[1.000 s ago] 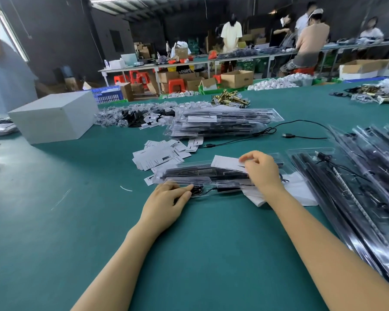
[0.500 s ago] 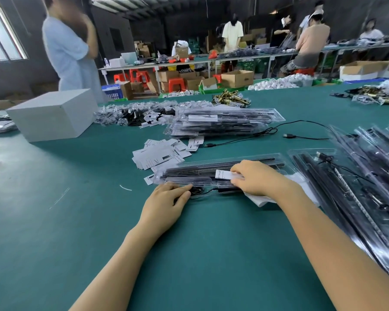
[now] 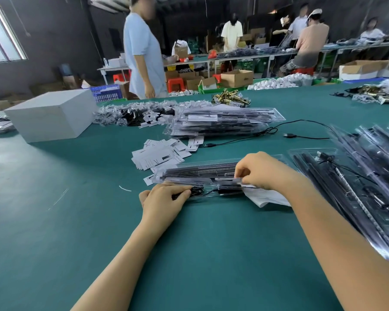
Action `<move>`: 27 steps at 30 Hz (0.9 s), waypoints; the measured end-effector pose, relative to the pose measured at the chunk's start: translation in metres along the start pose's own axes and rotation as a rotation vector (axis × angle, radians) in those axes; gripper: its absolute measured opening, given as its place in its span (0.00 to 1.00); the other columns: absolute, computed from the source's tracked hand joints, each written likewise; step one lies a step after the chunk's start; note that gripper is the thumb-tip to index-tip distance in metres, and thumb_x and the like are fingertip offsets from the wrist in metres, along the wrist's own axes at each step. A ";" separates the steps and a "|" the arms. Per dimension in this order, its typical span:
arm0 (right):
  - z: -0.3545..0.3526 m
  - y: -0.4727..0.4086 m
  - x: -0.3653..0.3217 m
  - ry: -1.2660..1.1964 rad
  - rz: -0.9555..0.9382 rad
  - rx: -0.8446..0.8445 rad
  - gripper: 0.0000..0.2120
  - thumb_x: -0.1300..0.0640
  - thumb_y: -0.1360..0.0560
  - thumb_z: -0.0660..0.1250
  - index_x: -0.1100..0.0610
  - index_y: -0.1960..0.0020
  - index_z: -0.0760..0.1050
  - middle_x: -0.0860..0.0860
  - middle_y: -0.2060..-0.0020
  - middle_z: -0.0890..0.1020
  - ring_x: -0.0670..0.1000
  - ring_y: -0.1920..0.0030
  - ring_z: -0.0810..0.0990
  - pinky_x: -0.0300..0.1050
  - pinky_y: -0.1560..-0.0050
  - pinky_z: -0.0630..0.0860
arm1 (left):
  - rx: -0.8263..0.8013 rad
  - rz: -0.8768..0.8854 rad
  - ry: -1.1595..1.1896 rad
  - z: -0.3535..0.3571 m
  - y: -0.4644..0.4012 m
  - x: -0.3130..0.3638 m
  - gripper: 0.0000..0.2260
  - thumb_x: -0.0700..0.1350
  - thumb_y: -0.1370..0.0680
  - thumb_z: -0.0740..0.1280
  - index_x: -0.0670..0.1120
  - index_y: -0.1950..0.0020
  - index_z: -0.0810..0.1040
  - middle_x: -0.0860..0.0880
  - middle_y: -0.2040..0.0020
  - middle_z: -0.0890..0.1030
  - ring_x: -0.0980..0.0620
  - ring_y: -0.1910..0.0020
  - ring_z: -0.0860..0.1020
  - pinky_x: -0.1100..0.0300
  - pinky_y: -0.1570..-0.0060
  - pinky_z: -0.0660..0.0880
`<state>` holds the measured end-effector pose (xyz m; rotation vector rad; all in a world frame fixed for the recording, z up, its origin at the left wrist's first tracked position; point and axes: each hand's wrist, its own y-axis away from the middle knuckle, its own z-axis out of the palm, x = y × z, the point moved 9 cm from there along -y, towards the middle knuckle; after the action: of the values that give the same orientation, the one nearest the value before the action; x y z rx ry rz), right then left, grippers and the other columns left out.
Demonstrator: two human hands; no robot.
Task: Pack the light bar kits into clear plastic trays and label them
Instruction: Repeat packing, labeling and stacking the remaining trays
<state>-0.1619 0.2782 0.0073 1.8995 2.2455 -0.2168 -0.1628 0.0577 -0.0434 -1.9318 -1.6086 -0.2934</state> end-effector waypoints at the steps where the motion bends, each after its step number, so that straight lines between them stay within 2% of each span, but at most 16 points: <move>1: -0.004 0.001 0.001 -0.007 0.006 0.019 0.10 0.63 0.27 0.66 0.52 0.51 0.82 0.46 0.58 0.82 0.49 0.55 0.79 0.45 0.53 0.78 | -0.004 -0.009 -0.014 0.000 0.000 -0.001 0.08 0.57 0.22 0.63 0.66 0.49 0.81 0.66 0.49 0.79 0.64 0.43 0.71 0.58 0.52 0.53; 3: -0.012 0.002 0.000 -0.060 0.003 0.058 0.09 0.63 0.28 0.67 0.53 0.52 0.82 0.43 0.63 0.80 0.47 0.57 0.79 0.42 0.56 0.77 | -0.010 -0.022 -0.022 0.001 0.000 -0.001 0.08 0.58 0.22 0.62 0.67 0.48 0.81 0.66 0.48 0.80 0.64 0.43 0.71 0.56 0.51 0.54; 5: -0.021 0.006 -0.014 -0.149 -0.033 0.117 0.07 0.62 0.29 0.69 0.54 0.55 0.84 0.39 0.68 0.77 0.42 0.62 0.78 0.36 0.64 0.72 | -0.016 -0.035 -0.032 0.001 0.000 -0.002 0.08 0.59 0.22 0.62 0.67 0.48 0.80 0.65 0.47 0.79 0.64 0.42 0.71 0.54 0.42 0.55; 7: -0.024 0.010 -0.041 -0.163 -0.121 0.181 0.08 0.62 0.30 0.69 0.53 0.55 0.85 0.39 0.69 0.75 0.41 0.64 0.76 0.36 0.64 0.71 | -0.039 -0.046 -0.028 0.002 -0.001 -0.004 0.08 0.58 0.22 0.62 0.67 0.50 0.80 0.64 0.47 0.79 0.62 0.40 0.71 0.47 0.34 0.56; 9: -0.017 0.014 -0.072 -0.121 -0.224 0.222 0.10 0.61 0.30 0.68 0.51 0.53 0.85 0.43 0.68 0.71 0.46 0.60 0.75 0.42 0.58 0.73 | -0.080 -0.041 -0.003 0.004 -0.002 -0.003 0.08 0.56 0.21 0.62 0.66 0.52 0.80 0.61 0.49 0.78 0.57 0.40 0.72 0.48 0.37 0.61; 10: -0.009 0.015 -0.086 -0.103 -0.261 0.229 0.11 0.61 0.30 0.67 0.51 0.52 0.85 0.44 0.67 0.70 0.48 0.57 0.74 0.43 0.56 0.74 | -0.104 -0.033 0.014 0.004 -0.002 -0.003 0.09 0.54 0.21 0.62 0.65 0.50 0.81 0.60 0.48 0.78 0.56 0.40 0.72 0.49 0.38 0.63; 13: 0.012 0.021 -0.108 0.021 -0.301 0.322 0.12 0.60 0.27 0.62 0.53 0.50 0.83 0.48 0.62 0.72 0.53 0.52 0.74 0.43 0.61 0.69 | -0.158 -0.001 0.056 0.003 -0.003 0.000 0.12 0.50 0.21 0.63 0.65 0.45 0.80 0.58 0.45 0.80 0.54 0.39 0.72 0.49 0.38 0.66; 15: 0.018 0.025 -0.107 0.057 -0.283 0.403 0.13 0.58 0.25 0.59 0.53 0.49 0.82 0.49 0.59 0.76 0.54 0.53 0.76 0.41 0.63 0.66 | -0.182 0.013 0.090 0.002 -0.002 0.001 0.12 0.47 0.20 0.63 0.64 0.44 0.81 0.56 0.46 0.81 0.53 0.40 0.73 0.49 0.38 0.68; 18: 0.026 0.027 -0.102 0.053 -0.262 0.419 0.13 0.56 0.23 0.58 0.52 0.49 0.82 0.48 0.59 0.77 0.54 0.56 0.77 0.40 0.65 0.65 | -0.185 -0.015 0.178 0.001 -0.002 -0.001 0.10 0.48 0.20 0.63 0.59 0.45 0.83 0.54 0.50 0.82 0.51 0.44 0.76 0.50 0.39 0.69; 20: 0.030 0.031 -0.103 0.080 -0.253 0.436 0.11 0.56 0.24 0.60 0.53 0.53 0.82 0.49 0.61 0.77 0.55 0.60 0.78 0.40 0.67 0.63 | -0.187 -0.037 0.201 0.000 -0.001 -0.003 0.10 0.48 0.20 0.63 0.57 0.46 0.84 0.53 0.52 0.83 0.51 0.46 0.76 0.51 0.39 0.70; 22: 0.030 0.037 -0.103 0.117 -0.216 0.479 0.05 0.60 0.31 0.69 0.55 0.65 0.80 0.50 0.70 0.76 0.55 0.71 0.76 0.38 0.73 0.61 | -0.204 -0.039 0.199 0.001 -0.001 -0.006 0.09 0.48 0.20 0.63 0.52 0.49 0.84 0.51 0.54 0.83 0.50 0.49 0.77 0.56 0.42 0.72; 24: 0.027 0.043 -0.105 0.102 -0.210 0.536 0.11 0.63 0.41 0.76 0.56 0.75 0.75 0.49 0.77 0.72 0.54 0.80 0.70 0.35 0.77 0.57 | -0.231 -0.020 0.211 0.001 0.000 -0.007 0.10 0.47 0.20 0.63 0.48 0.51 0.84 0.55 0.56 0.81 0.54 0.54 0.76 0.68 0.50 0.70; 26: 0.027 0.048 -0.106 0.095 -0.220 0.587 0.14 0.64 0.45 0.77 0.56 0.77 0.71 0.49 0.79 0.69 0.53 0.82 0.68 0.35 0.79 0.57 | -0.249 -0.012 0.230 -0.003 0.001 -0.009 0.11 0.43 0.21 0.64 0.55 0.49 0.84 0.62 0.54 0.81 0.65 0.54 0.75 0.79 0.56 0.67; 27: 0.028 0.050 -0.107 0.092 -0.227 0.609 0.15 0.65 0.45 0.77 0.56 0.77 0.70 0.49 0.79 0.69 0.53 0.81 0.68 0.35 0.79 0.58 | -0.253 -0.011 0.236 -0.004 0.001 -0.010 0.14 0.41 0.22 0.63 0.57 0.46 0.84 0.65 0.52 0.81 0.67 0.52 0.75 0.81 0.56 0.66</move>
<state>-0.0944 0.1778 0.0065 1.9202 2.6725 -0.9623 -0.1633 0.0471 -0.0456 -1.9858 -1.4832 -0.7315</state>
